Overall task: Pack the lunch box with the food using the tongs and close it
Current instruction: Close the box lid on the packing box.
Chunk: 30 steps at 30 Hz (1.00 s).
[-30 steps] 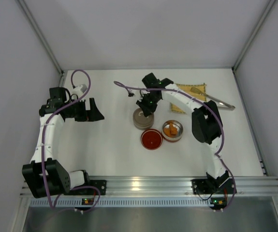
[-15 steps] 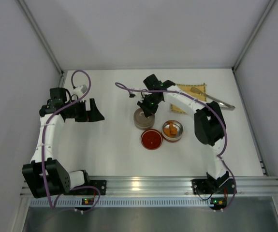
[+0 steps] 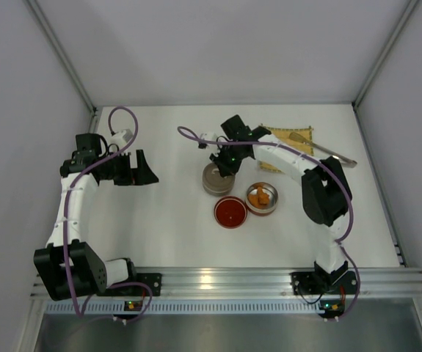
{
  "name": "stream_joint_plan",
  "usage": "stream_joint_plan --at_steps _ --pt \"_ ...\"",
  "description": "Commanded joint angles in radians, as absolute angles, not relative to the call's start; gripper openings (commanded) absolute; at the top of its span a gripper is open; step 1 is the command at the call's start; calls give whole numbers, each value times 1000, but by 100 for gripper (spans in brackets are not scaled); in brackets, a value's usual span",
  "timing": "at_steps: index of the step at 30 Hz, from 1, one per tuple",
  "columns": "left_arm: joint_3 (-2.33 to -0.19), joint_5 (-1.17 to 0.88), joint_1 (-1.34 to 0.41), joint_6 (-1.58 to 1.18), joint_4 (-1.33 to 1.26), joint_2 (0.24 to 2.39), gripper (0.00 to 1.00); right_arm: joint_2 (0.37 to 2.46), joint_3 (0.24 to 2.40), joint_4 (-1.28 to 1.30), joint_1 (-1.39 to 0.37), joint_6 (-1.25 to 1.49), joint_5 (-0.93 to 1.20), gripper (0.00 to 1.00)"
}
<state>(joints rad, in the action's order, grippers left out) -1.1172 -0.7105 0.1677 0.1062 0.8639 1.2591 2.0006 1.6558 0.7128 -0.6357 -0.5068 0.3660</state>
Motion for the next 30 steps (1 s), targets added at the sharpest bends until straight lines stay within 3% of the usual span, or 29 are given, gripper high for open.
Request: stream_joint_plan --at_steps 1,11,20,30 --pt "-1115 -739 166 117 824 1252 98 1928 1713 641 -652 -529 376 0" --pt "-1098 -767 166 132 827 1249 98 1962 1622 588 -707 -532 295 0" --pt "-960 -782 166 117 670 1109 98 1997 1493 491 -749 -496 241 0" --pt "-848 -724 150 127 561 1065 91 2031 1433 463 -795 -460 232 0"
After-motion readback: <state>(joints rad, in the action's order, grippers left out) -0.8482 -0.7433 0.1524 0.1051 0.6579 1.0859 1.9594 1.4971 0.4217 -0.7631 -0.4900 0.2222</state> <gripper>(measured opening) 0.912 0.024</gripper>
